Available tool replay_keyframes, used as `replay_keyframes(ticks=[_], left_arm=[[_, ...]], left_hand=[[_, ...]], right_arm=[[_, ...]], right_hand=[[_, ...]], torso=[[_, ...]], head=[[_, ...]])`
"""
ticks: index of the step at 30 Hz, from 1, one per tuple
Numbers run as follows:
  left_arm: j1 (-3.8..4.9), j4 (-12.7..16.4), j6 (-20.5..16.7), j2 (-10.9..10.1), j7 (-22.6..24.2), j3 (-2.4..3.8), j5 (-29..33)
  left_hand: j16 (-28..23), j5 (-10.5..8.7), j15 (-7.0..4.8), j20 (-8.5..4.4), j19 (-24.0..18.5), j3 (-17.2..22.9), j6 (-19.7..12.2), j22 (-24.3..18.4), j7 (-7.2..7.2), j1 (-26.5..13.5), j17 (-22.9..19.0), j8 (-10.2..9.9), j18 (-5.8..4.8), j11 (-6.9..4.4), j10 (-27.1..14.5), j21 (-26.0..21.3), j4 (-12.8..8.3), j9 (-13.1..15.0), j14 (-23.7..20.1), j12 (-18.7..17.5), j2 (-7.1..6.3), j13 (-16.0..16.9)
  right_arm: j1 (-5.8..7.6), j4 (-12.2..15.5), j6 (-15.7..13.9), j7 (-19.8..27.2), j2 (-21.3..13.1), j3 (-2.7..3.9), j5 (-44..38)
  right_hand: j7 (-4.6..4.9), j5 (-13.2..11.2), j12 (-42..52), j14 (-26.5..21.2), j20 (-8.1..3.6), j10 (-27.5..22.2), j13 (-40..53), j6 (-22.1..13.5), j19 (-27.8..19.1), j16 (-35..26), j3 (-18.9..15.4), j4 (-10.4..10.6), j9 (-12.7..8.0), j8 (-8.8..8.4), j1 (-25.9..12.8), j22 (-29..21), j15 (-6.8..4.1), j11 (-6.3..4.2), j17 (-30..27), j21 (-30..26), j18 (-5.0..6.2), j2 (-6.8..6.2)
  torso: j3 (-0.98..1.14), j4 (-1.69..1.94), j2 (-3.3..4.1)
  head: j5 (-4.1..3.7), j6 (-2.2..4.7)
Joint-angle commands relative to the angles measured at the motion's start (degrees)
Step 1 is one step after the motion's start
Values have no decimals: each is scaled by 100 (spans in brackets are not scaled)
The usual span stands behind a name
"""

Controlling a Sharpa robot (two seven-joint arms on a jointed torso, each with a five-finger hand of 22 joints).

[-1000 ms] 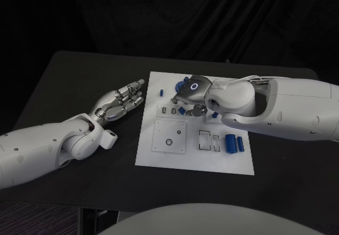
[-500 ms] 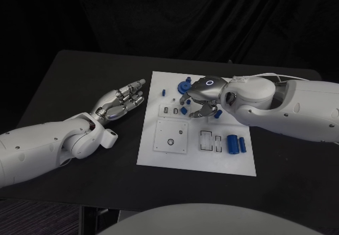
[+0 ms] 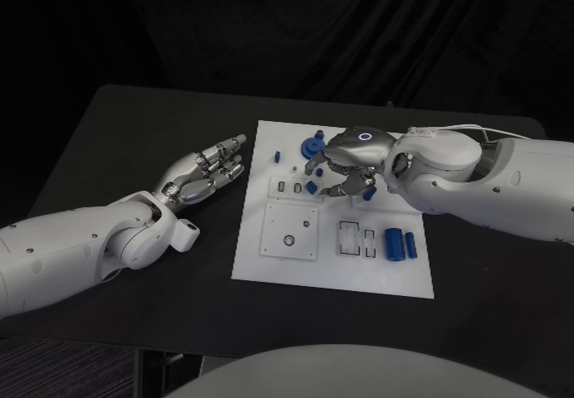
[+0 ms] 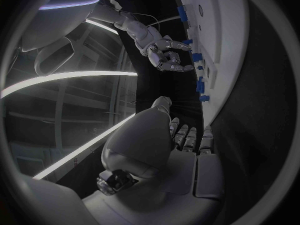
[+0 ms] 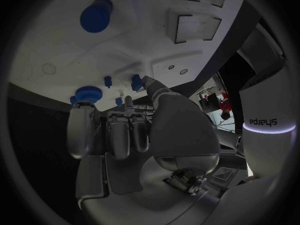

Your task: Assemble the parts on the task board

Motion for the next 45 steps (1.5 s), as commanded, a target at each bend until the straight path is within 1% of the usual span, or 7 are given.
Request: replay_keyframes(ticks=[1, 9, 12, 19, 30, 39, 45], left_arm=[[-9, 12, 53, 5, 635, 3, 13], [-11, 9, 63, 14, 633, 3, 13], [-12, 9, 66, 18, 631, 3, 13], [-12, 9, 72, 24, 626, 3, 13], [-13, -3, 86, 32, 612, 3, 13], [-14, -13, 95, 43, 606, 3, 13], [-15, -18, 101, 48, 601, 3, 13]], left_hand=[[-21, -16, 36, 39, -15, 28, -5, -10, 30, -18, -10, -5, -85, 27, -7, -34, 0, -3, -2, 17, -24, 0], [-21, -16, 36, 40, -15, 31, -3, -10, 32, -25, -10, -4, -85, 27, -5, -34, 3, -3, -2, 17, -26, 0], [-21, -16, 36, 40, -15, 31, -3, -10, 32, -25, -10, -4, -85, 27, -5, -34, 3, -3, -2, 17, -26, 0], [-21, -16, 36, 40, -15, 31, -3, -10, 32, -25, -10, -4, -85, 27, -5, -34, 3, -3, -2, 17, -26, 0], [-21, -19, 38, 41, -15, 36, -6, -10, 34, -31, -10, -5, -85, 29, -4, -34, 4, -4, -2, 17, -27, 1], [-21, -19, 38, 41, -15, 36, -6, -10, 34, -31, -10, -5, -85, 29, -4, -34, 4, -4, -2, 17, -27, 1], [-21, -19, 38, 41, -15, 36, -6, -10, 34, -31, -10, -5, -85, 29, -4, -34, 4, -4, -2, 17, -27, 1]], right_arm=[[-21, -24, -183, 67, -8, 3, 88], [-49, -23, 151, -70, 29, 3, 90], [-57, -25, 281, -118, 54, 3, 90], [-81, -63, 404, -156, 121, 3, 90], [-109, -137, 300, -245, 232, 4, 90], [-111, -174, 188, -293, 281, 4, 90], [-111, -186, 209, -317, 301, 5, 90]], right_hand=[[-15, 17, 15, 594, -3, 597, 1508, -119, 2, 14, 47, -16, -57, -56, 88, 1146, 35, 15, 1507, -29, -35, 12], [-28, 18, 15, 595, -12, 597, 1508, -64, 30, 16, 102, -104, -94, -18, 232, 1163, 22, 0, 1509, 37, -47, 26], [-59, 16, 15, 595, -21, 597, 1508, -26, 65, 16, 120, -139, -109, -3, 283, 1180, 8, -19, 1509, 102, -59, 28], [-54, 13, 15, 595, -33, 597, 1508, 53, 90, 16, 124, -154, -113, 32, 298, 1192, -4, -27, 1509, 149, -68, 28], [-10, 12, 15, 595, -38, 597, 1508, 238, 87, 16, 116, -105, -107, 112, 235, 1186, 4, -7, 1509, 143, -66, 70], [2, 16, 15, 595, -36, 597, 1508, 251, 66, 16, 130, -104, -109, 115, 244, 1173, 7, -1, 1509, 103, -56, 94], [7, 17, 15, 595, -34, 597, 1508, 251, 55, 16, 139, -101, -112, 113, 246, 1167, 10, 4, 1509, 83, -52, 111]], torso=[[-3, 2, 2], [-6, 8, -1], [-10, 9, 0], [-14, 10, 0], [-13, 10, -5], [-5, 10, -2], [-8, 11, -2]], head=[[-11, -1], [-23, -1], [-28, -1], [-31, -1], [-33, -1], [-31, -1], [-35, -1]])
